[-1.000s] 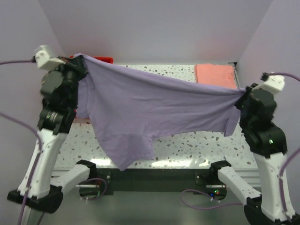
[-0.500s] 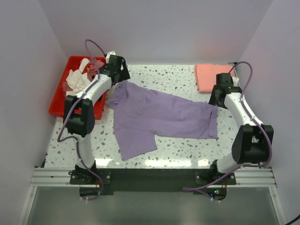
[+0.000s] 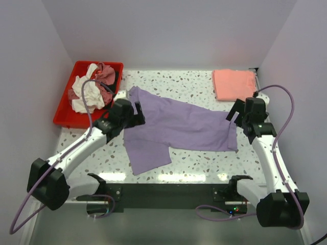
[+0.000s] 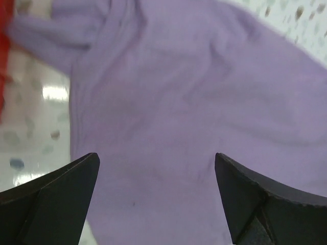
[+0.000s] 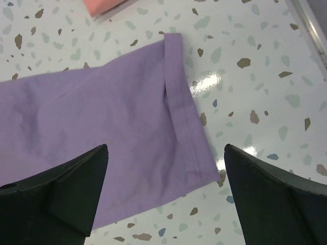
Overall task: Fold and stack the t-shirts
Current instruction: Flatten the tshirt out
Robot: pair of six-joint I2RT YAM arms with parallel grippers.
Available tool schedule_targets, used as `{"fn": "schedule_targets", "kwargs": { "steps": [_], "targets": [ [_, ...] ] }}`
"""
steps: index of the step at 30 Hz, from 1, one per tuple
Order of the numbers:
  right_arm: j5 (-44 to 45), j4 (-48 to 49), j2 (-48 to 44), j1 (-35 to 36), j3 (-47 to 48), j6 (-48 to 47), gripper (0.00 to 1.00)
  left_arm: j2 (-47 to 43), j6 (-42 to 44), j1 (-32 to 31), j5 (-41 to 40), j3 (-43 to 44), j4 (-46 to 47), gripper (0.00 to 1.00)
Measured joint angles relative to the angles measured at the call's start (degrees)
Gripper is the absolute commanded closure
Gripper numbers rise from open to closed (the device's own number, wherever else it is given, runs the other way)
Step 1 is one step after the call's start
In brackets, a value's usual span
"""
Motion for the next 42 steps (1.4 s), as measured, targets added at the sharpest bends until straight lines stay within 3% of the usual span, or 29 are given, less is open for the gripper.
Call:
{"fn": "schedule_targets", "kwargs": {
  "steps": [10,17,35,39,42],
  "targets": [
    [-5.84,1.36,-0.94,0.00,-2.29,2.56,0.01,-15.39,-12.44,-16.37,4.57,-19.43,-14.45,0.01],
    [-6.29,1.97,-0.90,0.00,-4.04,2.56,0.01,-11.39,-20.06,-27.04,8.83,-22.27,-16.04,0.10],
    [-7.34,2.64,0.00,0.00,-4.46,2.51,0.01,-3.54,-23.61,-28.26,6.01,-21.09,-20.00,0.43],
    [-7.34,2.64,0.26,0.00,-4.46,2.51,0.01,-1.60,-23.37,-28.28,5.77,-20.15,-19.87,0.53],
    [-7.34,2.64,0.26,0.00,-4.48,2.51,0.01,0.72,-23.32,-28.28,5.01,-18.86,-20.15,0.67]
  ]
}}
